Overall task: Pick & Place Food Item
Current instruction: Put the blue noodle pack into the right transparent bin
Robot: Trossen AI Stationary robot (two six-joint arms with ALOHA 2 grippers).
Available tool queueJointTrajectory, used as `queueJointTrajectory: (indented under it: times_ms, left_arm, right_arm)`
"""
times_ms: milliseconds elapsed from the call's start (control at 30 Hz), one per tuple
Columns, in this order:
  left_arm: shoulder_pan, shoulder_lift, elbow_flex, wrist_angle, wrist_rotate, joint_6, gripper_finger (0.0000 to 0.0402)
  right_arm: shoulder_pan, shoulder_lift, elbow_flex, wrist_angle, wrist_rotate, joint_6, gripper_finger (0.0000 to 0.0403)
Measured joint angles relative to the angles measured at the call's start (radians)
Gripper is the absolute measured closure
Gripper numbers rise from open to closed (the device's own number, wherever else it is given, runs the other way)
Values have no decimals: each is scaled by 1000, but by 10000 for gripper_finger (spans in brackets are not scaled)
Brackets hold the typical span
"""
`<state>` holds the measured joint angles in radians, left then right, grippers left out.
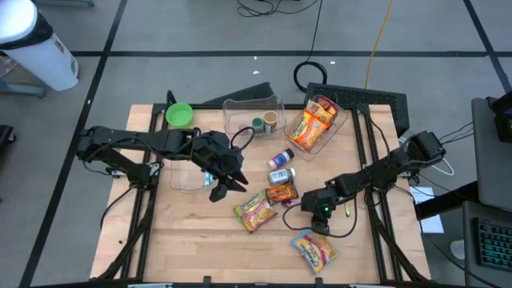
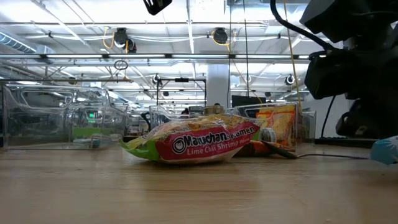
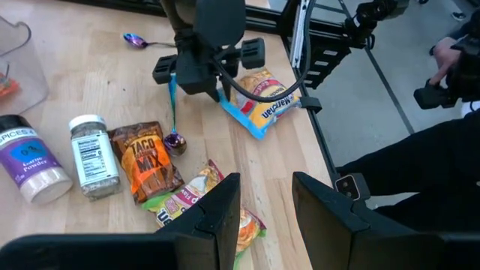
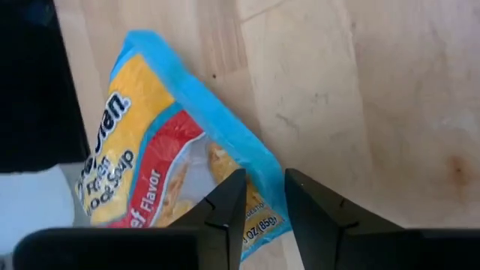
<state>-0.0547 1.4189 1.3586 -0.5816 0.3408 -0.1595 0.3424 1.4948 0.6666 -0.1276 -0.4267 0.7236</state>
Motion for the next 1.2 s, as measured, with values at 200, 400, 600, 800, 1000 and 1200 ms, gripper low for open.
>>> queueJointTrajectory:
  times_ms: [200,400,600,800,1000,1200]
  left_arm:
    - [0,0,0,0,0,2,275]
    - [0,0,0,0,1,3,275]
    - [-1,0,0,0,1,0,275]
    - [-12,0,0,0,0,-2,275]
    - [-13,0,0,0,-2,0,275]
    - [-12,0,0,1,-2,-4,275]
  right_arm:
    - [0,0,0,-18,-90,-17,313]
    - [0,0,0,-16,-126,-24,298]
    - [17,0,0,-45,-129,-92,276]
    - [65,0,0,-108,-92,-118,280]
    - [57,0,0,-104,-70,-66,337]
    - [19,-4,6,-51,-68,-10,395]
